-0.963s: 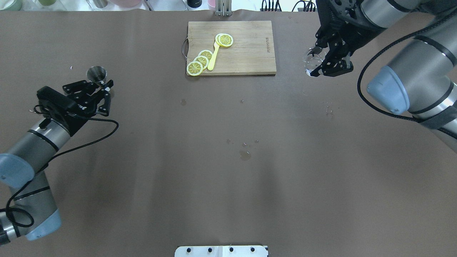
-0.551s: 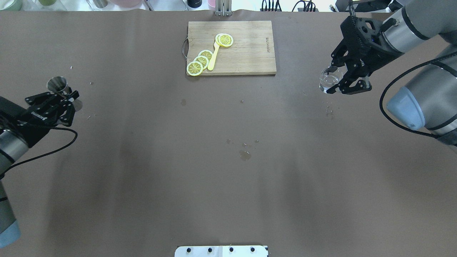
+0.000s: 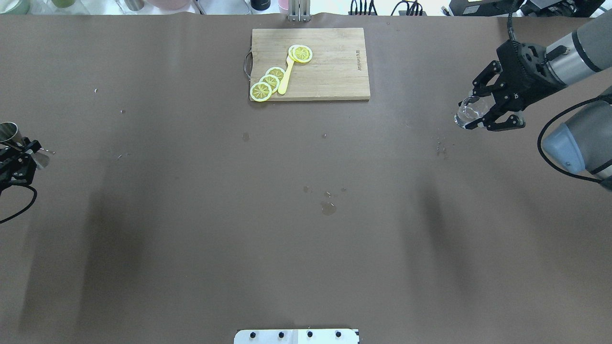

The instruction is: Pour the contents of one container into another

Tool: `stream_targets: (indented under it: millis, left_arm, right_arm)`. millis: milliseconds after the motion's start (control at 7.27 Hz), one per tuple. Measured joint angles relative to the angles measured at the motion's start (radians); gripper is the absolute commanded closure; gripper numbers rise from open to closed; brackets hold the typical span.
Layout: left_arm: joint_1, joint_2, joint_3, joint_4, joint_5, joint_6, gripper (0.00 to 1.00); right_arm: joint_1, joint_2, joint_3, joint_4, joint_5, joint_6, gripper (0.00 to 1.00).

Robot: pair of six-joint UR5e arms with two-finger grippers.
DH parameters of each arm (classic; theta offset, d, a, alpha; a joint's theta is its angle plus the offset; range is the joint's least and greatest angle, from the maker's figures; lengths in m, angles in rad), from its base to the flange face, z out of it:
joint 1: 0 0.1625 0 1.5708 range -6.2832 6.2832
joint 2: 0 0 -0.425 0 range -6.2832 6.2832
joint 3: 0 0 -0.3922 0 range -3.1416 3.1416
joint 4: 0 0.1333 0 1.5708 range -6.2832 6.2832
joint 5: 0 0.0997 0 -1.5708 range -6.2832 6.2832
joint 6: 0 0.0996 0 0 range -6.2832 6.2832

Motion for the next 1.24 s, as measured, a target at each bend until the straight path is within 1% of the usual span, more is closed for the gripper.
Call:
stream_targets:
  millis: [275,551,688,963,1239]
  left_arm:
    - [0.007,-0.058,0.086,0.119,0.099,-0.195,1.0]
    - [0.006,-0.098,0.114,0.175,0.138,-0.289,1.0]
    - [0.005,-0.113,0.109,0.214,0.164,-0.335,1.0]
    - [0.005,-0.136,0.064,0.323,0.21,-0.377,1.0]
    - [0.008,-0.175,0.032,0.444,0.22,-0.386,1.0]
  right_arm:
    - [0.005,-0.001,-0.111,0.131,0.008,0.016,1.0]
    - [0.005,0.017,-0.211,0.254,0.009,0.066,1.0]
    - [0.005,0.043,-0.257,0.293,0.009,0.098,1.0]
    - [0.001,0.105,-0.347,0.363,0.009,0.185,1.0]
    - [-0.028,0.154,-0.405,0.412,-0.004,0.223,1.0]
